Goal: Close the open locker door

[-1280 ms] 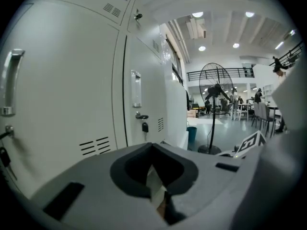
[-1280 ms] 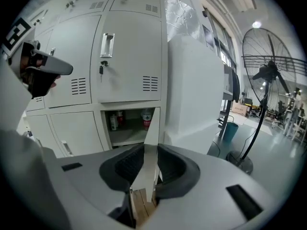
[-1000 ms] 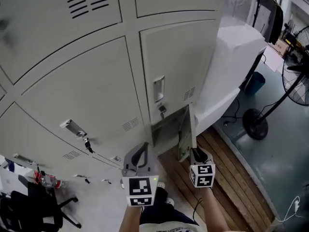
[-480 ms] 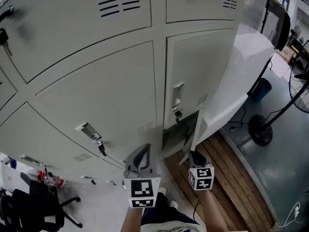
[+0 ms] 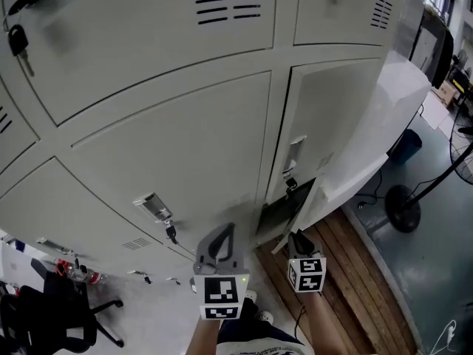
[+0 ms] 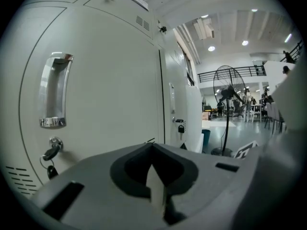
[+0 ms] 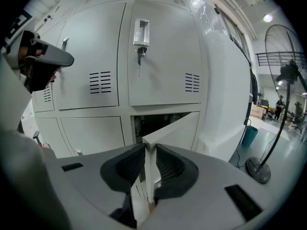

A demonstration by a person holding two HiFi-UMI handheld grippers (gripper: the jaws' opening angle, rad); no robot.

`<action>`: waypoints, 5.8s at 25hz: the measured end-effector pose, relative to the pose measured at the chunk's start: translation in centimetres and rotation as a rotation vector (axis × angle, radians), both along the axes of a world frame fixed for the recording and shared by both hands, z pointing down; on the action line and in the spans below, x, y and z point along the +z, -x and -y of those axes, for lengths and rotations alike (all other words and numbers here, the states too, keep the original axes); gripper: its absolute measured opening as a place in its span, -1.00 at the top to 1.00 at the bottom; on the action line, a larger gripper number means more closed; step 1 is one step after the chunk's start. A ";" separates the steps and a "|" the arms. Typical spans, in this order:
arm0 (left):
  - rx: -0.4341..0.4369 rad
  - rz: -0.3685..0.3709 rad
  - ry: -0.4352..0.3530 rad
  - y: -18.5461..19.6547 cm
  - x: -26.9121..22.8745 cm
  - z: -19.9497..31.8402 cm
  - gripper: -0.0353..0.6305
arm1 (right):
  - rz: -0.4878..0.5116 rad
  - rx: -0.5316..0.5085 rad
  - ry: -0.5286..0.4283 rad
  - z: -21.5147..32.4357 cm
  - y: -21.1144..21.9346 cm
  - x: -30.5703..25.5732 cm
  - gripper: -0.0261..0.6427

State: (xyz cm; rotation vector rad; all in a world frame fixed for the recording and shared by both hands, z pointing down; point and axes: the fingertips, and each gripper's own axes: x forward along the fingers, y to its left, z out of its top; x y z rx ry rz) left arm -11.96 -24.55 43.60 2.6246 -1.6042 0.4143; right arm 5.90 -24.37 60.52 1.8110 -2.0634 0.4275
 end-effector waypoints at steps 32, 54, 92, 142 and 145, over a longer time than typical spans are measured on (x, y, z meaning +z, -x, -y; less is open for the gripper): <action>-0.078 -0.024 -0.022 2.9 -0.5 1.7 0.90 | 0.070 -0.173 -0.041 7.2 5.9 -0.1 0.73; -0.099 -0.024 -0.023 3.0 -0.3 1.8 0.90 | 0.101 -0.218 -0.081 9.3 6.8 -0.2 0.74; -0.094 -0.035 -0.082 2.2 -2.9 0.5 0.90 | 0.071 0.007 -0.251 4.6 -0.2 -9.3 0.82; -0.053 -0.092 -0.218 1.4 -10.5 -2.7 0.90 | 0.010 0.066 -0.577 -5.3 -1.5 -28.2 0.87; -0.055 -0.093 -0.214 1.6 -10.4 -2.7 0.90 | 0.014 0.071 -0.579 -5.2 -1.5 -28.2 0.87</action>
